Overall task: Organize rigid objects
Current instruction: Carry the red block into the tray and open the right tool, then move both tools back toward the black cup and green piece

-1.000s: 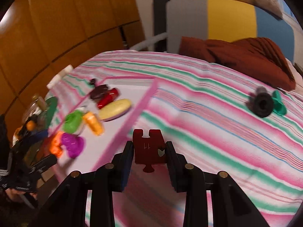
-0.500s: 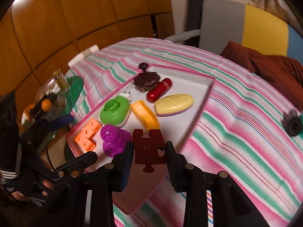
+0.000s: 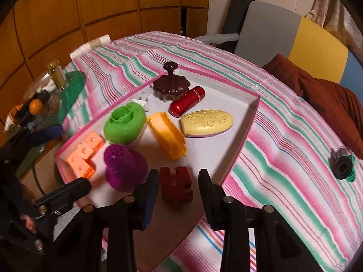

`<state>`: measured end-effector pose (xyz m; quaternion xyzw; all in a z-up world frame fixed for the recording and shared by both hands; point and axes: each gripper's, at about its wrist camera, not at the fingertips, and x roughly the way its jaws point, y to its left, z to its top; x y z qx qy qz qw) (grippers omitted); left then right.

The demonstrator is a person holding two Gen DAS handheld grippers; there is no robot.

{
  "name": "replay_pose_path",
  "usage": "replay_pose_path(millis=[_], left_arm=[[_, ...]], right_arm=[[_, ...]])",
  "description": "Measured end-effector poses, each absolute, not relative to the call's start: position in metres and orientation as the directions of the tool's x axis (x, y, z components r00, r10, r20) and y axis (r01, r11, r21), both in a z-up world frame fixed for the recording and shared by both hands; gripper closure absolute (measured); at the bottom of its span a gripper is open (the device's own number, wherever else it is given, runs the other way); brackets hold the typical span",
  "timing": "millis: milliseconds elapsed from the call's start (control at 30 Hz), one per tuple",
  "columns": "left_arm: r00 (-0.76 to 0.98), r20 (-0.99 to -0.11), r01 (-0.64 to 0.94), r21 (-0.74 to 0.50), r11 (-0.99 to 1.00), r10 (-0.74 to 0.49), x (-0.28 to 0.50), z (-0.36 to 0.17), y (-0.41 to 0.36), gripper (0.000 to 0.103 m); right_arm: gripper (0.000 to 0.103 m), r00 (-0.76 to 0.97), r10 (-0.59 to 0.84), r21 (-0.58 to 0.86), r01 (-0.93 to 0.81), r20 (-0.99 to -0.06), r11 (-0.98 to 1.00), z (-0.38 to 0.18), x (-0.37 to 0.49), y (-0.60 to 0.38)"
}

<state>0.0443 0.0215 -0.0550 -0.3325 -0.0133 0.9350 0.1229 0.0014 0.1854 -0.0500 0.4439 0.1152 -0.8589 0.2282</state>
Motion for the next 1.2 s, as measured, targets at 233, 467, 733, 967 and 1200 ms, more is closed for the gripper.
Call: replay_pose_path(millis=[233,467,733,967,1200], left_arm=[[-0.745,-0.619,-0.234,-0.103,-0.967,0.247,0.046,-0.056,0.026,0.0],[-0.743,-0.615,-0.269,-0.084,-0.959,0.262,0.051,-0.055,0.037,0.0],[-0.741,-0.61,-0.312,-0.058,-0.948,0.28,0.057,-0.052,0.048,0.0],[-0.747,-0.596,-0.338,-0.039,-0.94,0.294,0.062,-0.046,0.059,0.0],[-0.736,-0.588,-0.374,-0.059,-0.926,0.334,0.056,-0.029,0.079,0.0]], right_arm=[[0.067,-0.565,-0.278,0.03,0.408,-0.777,-0.913,-0.037,0.005,0.217],[0.066,-0.562,-0.211,0.053,0.283,-0.8,-0.958,-0.044,-0.005,0.26],[0.066,-0.475,-0.043,-0.007,0.103,-0.879,-0.995,-0.071,-0.021,0.314],[0.066,-0.451,0.101,-0.08,-0.064,-0.887,-0.995,-0.07,-0.045,0.384],[0.066,-0.487,0.254,-0.183,-0.189,-0.835,-0.965,-0.061,-0.069,0.453]])
